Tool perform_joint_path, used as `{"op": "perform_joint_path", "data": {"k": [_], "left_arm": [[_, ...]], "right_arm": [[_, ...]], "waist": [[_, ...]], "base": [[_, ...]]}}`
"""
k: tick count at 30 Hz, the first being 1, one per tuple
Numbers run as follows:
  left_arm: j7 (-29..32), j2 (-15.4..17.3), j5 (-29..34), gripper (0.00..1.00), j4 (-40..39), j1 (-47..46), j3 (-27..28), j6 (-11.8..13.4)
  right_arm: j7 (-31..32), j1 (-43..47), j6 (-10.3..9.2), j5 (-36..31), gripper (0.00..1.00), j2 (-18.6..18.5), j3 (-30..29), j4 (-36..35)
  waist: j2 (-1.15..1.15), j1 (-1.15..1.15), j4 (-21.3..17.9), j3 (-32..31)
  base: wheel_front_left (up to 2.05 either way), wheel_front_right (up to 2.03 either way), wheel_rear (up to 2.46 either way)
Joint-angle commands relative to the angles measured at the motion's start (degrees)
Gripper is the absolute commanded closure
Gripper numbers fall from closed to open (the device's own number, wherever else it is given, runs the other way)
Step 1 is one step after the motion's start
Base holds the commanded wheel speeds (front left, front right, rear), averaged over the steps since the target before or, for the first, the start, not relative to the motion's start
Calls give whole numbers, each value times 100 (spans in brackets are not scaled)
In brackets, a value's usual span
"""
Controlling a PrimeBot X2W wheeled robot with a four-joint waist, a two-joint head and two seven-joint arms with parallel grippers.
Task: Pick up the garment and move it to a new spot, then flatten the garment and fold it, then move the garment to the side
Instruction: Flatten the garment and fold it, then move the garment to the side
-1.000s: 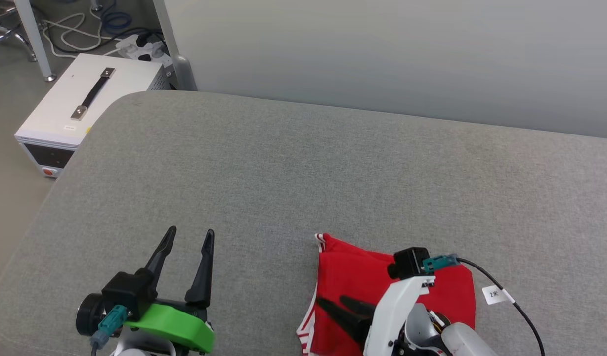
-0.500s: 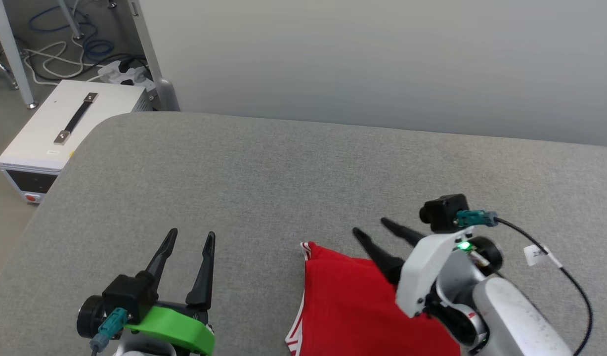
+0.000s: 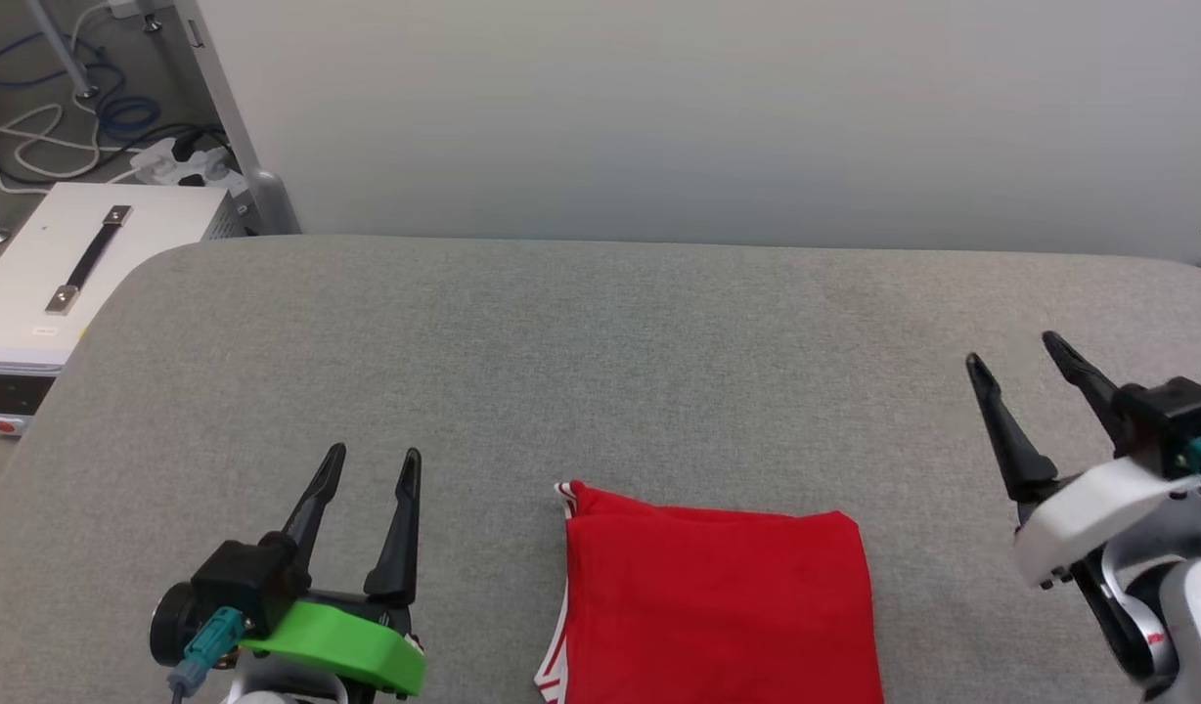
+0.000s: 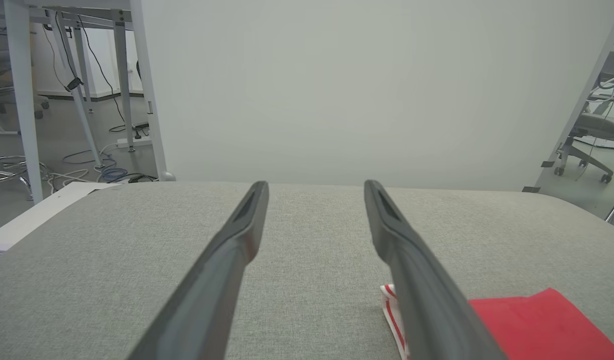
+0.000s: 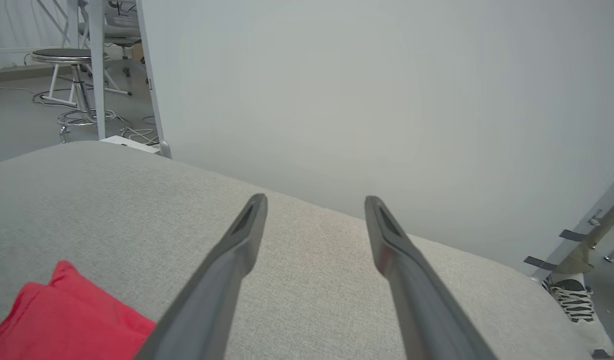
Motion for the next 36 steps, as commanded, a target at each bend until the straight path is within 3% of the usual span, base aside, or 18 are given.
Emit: {"op": "perform_joint_path", "data": {"k": [1, 8, 19, 36], "left_arm": [[-34, -49, -9, 0, -44, 75, 43, -16], [-34, -178, -137, 0, -263, 306, 343, -16], [-34, -196, 23, 0, -392, 406, 400, -16], [-34, -252, 133, 0, -462, 481, 382, -16]], "right_arm": [[-159, 215, -4, -78, 0, 121, -167, -104], [-753, 996, -4, -286, 0, 717, -850, -517], [-1223, 1665, -4, -507, 0, 1420, -1207, -473], [-1290, 1710, -4, -538, 0, 1552, -1127, -221]], "waist": [[-1, 0, -67, 46], [-1, 0, -228, 105], [-1, 0, -238, 90], [-1, 0, -209, -20]], "base": [[0, 0, 0], [0, 0, 0], [0, 0, 0], [0, 0, 0]]}}
